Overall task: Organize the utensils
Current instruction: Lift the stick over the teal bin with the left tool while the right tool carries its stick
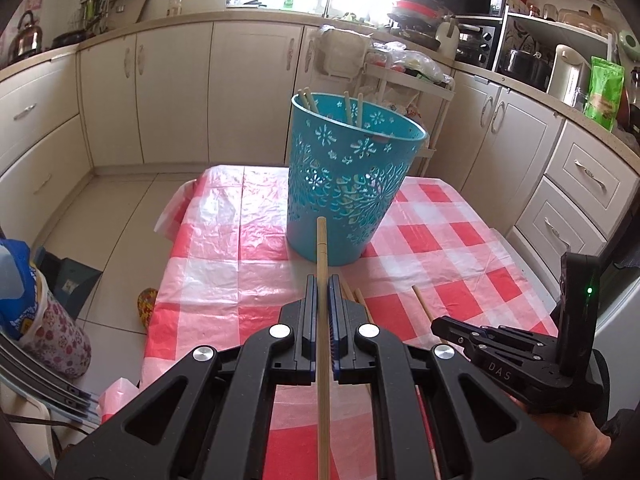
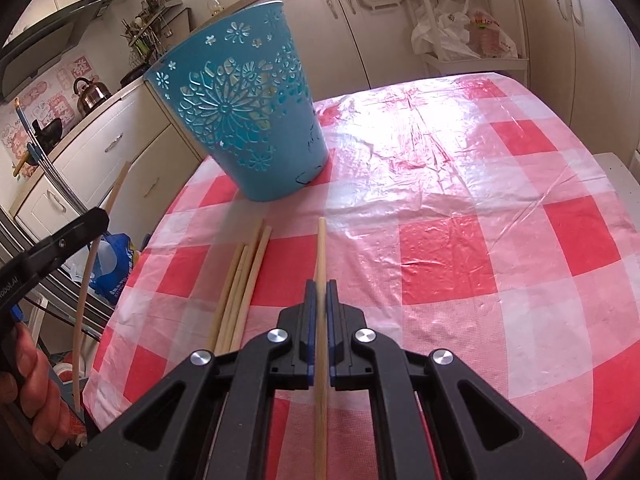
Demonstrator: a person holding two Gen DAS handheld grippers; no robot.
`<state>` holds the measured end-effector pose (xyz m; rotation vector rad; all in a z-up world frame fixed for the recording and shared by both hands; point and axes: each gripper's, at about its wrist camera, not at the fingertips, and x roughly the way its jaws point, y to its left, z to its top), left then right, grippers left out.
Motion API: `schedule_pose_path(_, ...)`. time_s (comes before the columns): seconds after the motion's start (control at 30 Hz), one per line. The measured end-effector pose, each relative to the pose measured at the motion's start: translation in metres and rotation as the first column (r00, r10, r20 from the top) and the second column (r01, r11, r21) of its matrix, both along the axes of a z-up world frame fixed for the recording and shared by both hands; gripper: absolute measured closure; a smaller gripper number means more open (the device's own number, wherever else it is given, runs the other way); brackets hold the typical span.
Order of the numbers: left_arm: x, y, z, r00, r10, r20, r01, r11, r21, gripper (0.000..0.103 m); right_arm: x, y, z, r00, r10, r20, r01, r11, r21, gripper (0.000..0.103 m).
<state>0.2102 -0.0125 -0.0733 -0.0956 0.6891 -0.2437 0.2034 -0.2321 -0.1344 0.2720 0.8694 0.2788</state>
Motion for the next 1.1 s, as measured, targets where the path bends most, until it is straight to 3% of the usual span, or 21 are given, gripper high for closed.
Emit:
schedule_pose_path(0.13,0.003,0.002,0.011,1.0,-0.007,0.027,0.008,1.0,-0.024,0.098,-0.002,-0.002,0.002,1.0,-0.001,0.018,0.001,1.0,0.011,0.098)
schedule_pose_path(0.27,0.012,0.01,0.041,0.995,-0.005,0.104,0.014,0.997,-0.081,0.098,-0.002,-0.001,0.001,1.0,0.001,0.019,-0.001,1.0,0.006,0.098)
schedule_pose_path(0.47,0.04,0.014,0.09,0.973,0.019,0.231,0.019,0.986,-0.164,0.098,-0.003,-0.001,0.002,1.0,0.01,0.026,-0.01,1.0,0.012,0.098)
schedule_pose_path(0.67,0.086,0.0,0.119,0.947,0.041,0.319,0.035,0.972,-0.23,0.098,-0.002,-0.003,0.001,1.0,0.019,0.022,-0.02,0.999,0.034,0.098)
schedule_pose_path(0.93,0.131,-0.013,0.133,0.909,0.106,0.403,0.02,0.955,-0.297,0.098,-0.002,-0.003,0.001,0.999,0.032,0.028,-0.034,0.998,0.044,0.098)
schedule_pose_path(1.1,0.156,-0.017,0.12,0.903,0.175,0.393,-0.053,0.951,-0.304,0.098,-0.003,0.0,0.002,0.999,0.043,0.031,-0.045,0.998,0.042,0.098)
